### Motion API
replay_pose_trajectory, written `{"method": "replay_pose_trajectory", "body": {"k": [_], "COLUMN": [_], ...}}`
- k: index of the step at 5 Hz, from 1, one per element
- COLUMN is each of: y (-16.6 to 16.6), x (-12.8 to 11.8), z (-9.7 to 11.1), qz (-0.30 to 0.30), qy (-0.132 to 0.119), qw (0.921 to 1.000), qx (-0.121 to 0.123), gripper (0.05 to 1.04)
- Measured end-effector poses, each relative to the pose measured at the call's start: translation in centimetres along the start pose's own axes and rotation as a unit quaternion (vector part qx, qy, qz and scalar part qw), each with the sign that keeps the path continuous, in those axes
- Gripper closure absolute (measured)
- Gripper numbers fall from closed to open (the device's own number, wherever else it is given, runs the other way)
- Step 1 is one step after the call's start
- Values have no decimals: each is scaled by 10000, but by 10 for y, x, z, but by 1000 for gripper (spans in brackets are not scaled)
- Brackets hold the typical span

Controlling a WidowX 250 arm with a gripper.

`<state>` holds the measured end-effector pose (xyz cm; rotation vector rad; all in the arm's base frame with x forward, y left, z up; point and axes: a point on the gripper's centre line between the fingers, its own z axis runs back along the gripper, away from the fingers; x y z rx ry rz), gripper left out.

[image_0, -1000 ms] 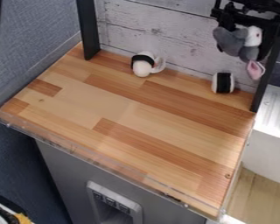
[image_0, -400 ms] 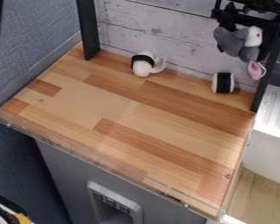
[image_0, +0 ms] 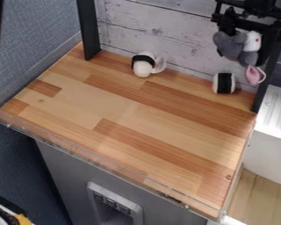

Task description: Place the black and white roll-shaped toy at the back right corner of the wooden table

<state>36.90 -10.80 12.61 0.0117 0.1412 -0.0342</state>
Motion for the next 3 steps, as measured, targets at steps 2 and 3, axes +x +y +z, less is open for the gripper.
{"method": "replay_pose_trajectory", "body": {"k": [2, 3], "y": [0, 1], "x": [0, 0], "z": [2, 5], "qz": [153, 212], "qy": [7, 28], "qw": [9999, 9998], "qx": [2, 14], "gripper": [319, 319]}}
